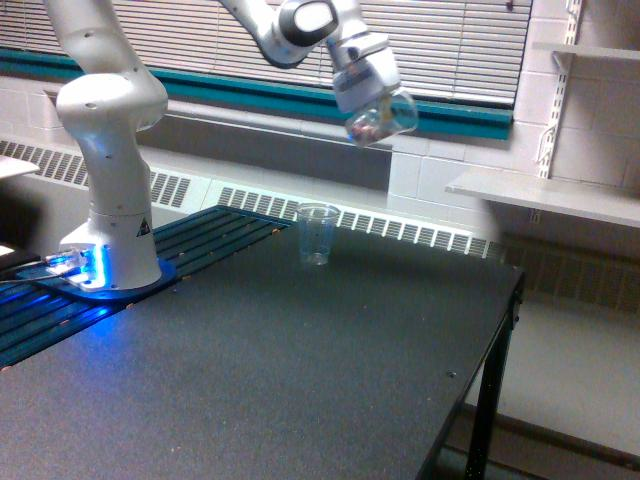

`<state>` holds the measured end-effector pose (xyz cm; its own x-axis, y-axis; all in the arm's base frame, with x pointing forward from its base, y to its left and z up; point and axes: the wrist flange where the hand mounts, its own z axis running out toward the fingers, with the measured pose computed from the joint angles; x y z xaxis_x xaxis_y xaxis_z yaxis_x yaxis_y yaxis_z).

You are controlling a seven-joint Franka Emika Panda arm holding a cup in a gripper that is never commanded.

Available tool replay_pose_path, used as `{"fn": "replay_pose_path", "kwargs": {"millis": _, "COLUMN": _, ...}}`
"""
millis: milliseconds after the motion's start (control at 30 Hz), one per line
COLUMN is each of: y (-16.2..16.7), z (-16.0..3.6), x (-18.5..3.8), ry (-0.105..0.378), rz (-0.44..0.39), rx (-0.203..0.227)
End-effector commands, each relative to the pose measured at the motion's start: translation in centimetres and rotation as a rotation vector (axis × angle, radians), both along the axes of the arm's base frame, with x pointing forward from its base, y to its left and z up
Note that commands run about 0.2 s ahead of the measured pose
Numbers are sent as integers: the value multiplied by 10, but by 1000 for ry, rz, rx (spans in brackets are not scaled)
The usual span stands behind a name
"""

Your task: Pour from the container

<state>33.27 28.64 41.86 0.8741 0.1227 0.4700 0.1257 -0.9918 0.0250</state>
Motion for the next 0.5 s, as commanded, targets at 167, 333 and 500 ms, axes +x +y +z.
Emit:
{"fn": "replay_pose_path", "kwargs": {"millis": 167, "y": -14, "z": -9, "x": -34, "ry": 23, "rz": 26, "rx": -40}}
{"fn": "replay_pose_path", "kwargs": {"millis": 333, "y": -17, "z": -15, "x": -51, "ry": 39, "rz": 51, "rx": -69}}
{"fn": "replay_pose_path", "kwargs": {"millis": 500, "y": -26, "z": -21, "x": -61, "ry": 55, "rz": 45, "rx": -84}}
